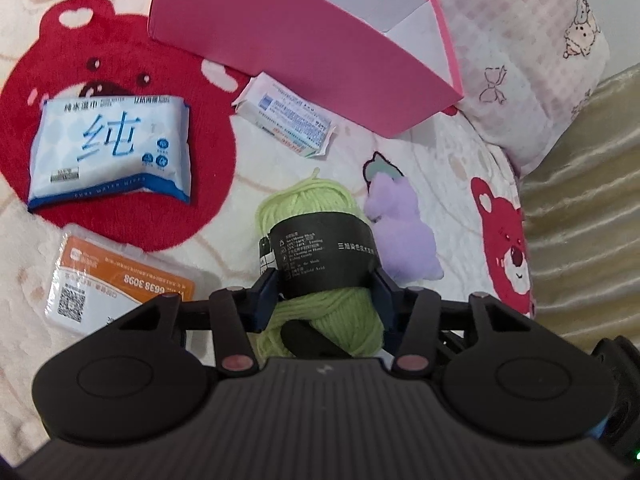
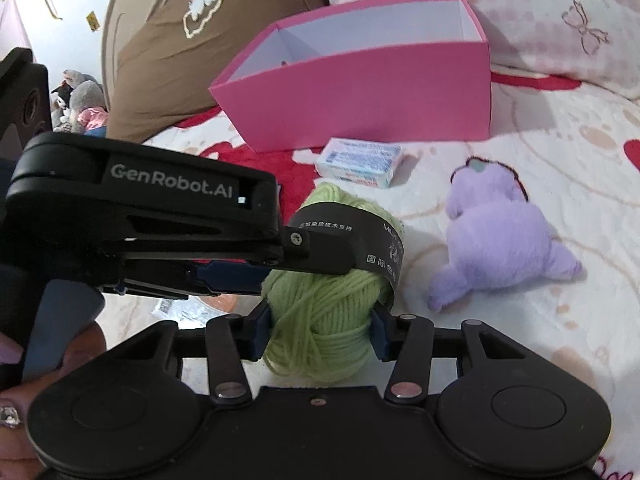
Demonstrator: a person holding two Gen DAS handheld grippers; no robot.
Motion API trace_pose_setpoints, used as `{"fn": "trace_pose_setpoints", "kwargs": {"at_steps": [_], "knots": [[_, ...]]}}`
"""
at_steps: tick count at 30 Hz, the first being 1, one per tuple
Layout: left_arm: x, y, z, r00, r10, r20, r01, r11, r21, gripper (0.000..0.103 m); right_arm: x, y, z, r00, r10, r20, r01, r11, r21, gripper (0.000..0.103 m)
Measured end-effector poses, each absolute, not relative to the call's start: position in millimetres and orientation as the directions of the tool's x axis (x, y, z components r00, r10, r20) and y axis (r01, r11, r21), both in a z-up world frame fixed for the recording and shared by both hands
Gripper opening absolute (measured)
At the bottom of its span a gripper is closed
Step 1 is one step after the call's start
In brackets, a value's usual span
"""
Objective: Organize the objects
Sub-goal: 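Move the left tool to the green yarn ball and close on it, then lift the green yarn ball with the left tool into the pink box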
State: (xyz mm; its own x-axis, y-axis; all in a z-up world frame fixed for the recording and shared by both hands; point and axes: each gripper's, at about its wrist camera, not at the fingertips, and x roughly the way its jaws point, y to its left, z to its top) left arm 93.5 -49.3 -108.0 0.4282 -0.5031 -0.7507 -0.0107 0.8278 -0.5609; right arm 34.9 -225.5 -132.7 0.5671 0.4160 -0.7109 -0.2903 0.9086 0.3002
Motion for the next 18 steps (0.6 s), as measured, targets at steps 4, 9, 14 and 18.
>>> {"fn": "trace_pose_setpoints", "kwargs": {"at_steps": [4,9,14,18], "knots": [[96,-53,-93,0.442,-0.481,-0.757,0.011,0.847,-0.531,0.048,37,-227,-126,0.582,0.414,-0.700,-0.290,0.910,0.297,0.052],[98,-49,-71,0.456,-0.492,-0.741,0.025,0.840,-0.542,0.048,40,-231,-107,0.592,0.428,-0.683,-0.291,0.904,0.314,0.052],[104,-43,-44,0.474,-0.497,-0.726,0.050,0.839,-0.542,0.049,42,-227,-82,0.615,0.437,-0.657,-0.316,0.899,0.303,0.052],[111,-38,-25,0.495,-0.505,-0.707,0.079,0.837,-0.542,0.049,52,-228,-67,0.613,0.471,-0.634,-0.348,0.882,0.319,0.052]]}}
